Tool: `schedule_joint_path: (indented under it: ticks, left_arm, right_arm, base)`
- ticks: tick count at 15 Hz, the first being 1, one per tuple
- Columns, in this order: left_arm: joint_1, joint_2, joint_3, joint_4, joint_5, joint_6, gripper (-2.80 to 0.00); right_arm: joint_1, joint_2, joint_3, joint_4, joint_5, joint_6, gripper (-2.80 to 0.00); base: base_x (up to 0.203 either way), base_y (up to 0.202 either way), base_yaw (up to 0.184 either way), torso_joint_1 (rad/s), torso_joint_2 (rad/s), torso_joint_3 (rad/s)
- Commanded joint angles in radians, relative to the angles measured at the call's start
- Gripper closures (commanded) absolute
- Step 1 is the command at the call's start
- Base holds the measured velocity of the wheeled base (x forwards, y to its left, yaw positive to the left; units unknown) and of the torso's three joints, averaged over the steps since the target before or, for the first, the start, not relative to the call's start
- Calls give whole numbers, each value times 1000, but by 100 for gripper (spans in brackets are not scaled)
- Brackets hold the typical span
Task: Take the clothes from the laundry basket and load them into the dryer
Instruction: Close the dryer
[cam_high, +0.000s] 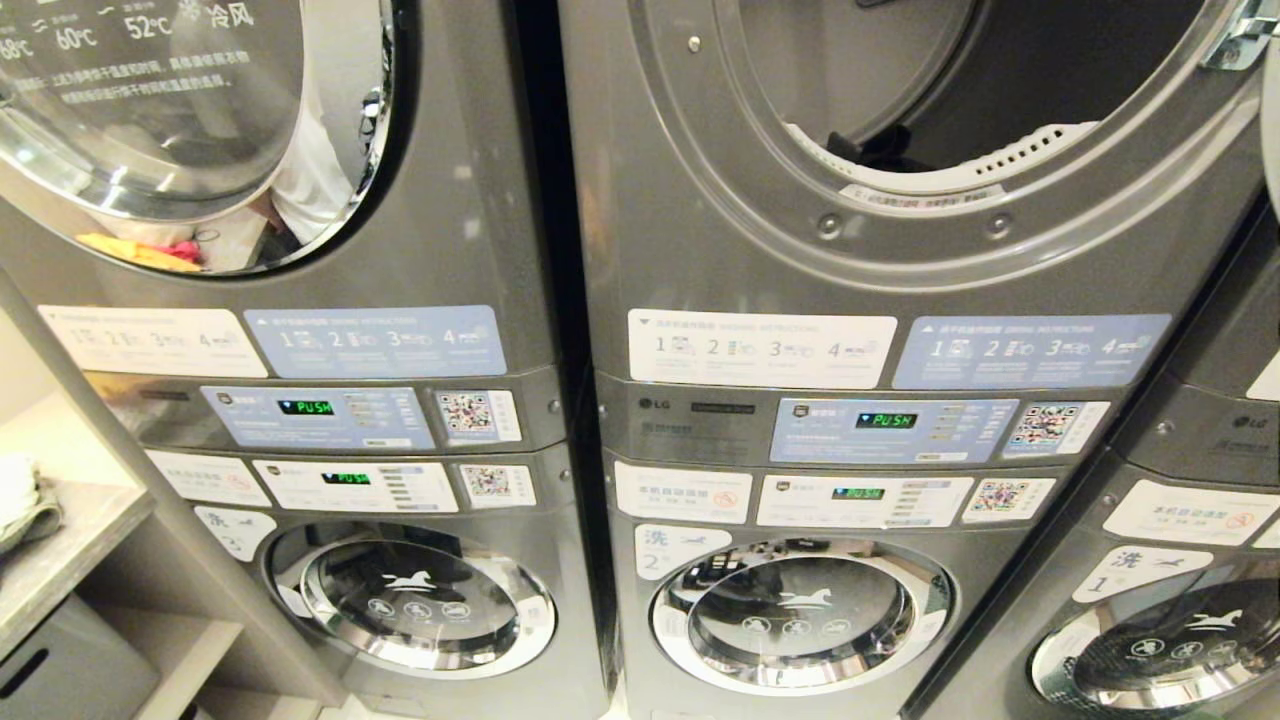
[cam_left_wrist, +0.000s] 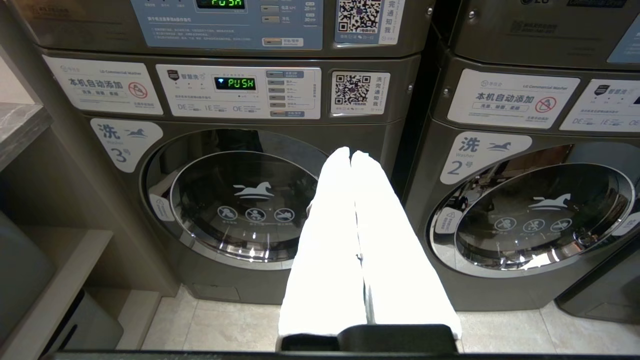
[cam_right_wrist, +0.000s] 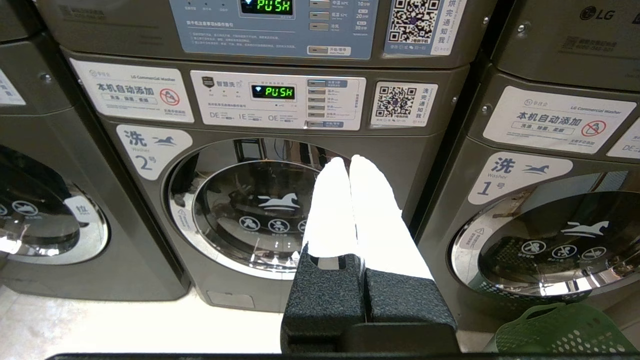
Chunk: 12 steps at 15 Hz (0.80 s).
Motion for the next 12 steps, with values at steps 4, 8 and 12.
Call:
schedule_joint_path:
  ticks: [4,8,12]
  left_arm:
    - [0,0,1,1,0,4,0]
    - [0,0,0,1,0,5,0]
    - [0,0,0,1,0,5,0]
  right_arm:
    - [0,1,-1,0,1,-2,0]
    - [0,1,0,-4,-5,3,0]
    - [0,1,0,-1,-3,2,0]
  base:
    - [0,0,0,14,0,0]
    - [0,0,0,0,0,0]
    - [4,-36,3,1,3,4]
